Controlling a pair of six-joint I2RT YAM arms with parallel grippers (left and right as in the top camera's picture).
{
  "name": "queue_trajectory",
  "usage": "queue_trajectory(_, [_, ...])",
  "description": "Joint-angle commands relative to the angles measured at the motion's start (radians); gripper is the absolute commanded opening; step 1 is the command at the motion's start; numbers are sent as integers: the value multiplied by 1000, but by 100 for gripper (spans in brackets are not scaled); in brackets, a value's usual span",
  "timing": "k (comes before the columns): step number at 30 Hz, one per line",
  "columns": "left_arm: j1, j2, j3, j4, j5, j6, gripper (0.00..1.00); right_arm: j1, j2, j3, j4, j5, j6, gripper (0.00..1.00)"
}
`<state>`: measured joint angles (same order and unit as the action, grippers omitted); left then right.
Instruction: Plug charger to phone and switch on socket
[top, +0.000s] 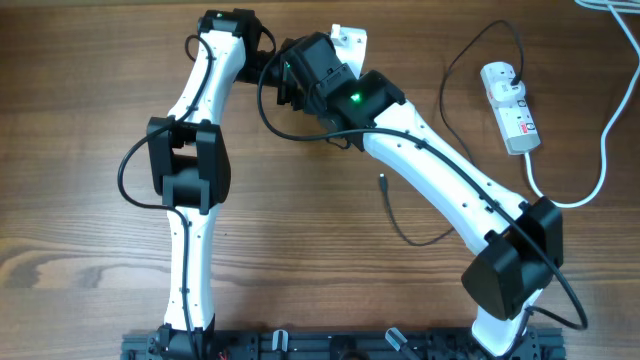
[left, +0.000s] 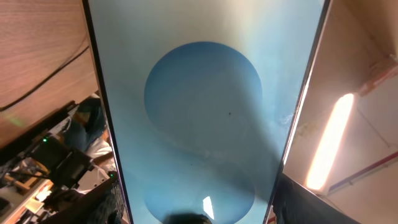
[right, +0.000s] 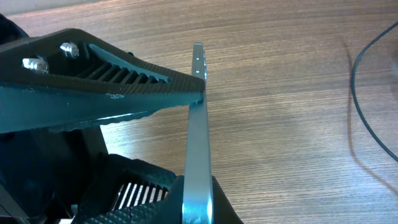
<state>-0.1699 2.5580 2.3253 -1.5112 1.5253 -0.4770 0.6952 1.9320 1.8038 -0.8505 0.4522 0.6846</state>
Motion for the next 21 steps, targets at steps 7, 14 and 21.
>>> queue_trajectory(7, [2, -60, -4, 3, 43, -1, 76, 6, -85, 24, 13, 56, 33, 4])
queue_trajectory(14, [2, -60, -4, 11, 26, -2, 89, 6, -85, 24, 10, 121, 56, 4])
queue_trajectory(21, [2, -60, -4, 35, 27, -3, 96, -2, -90, 24, 5, 157, 290, 4])
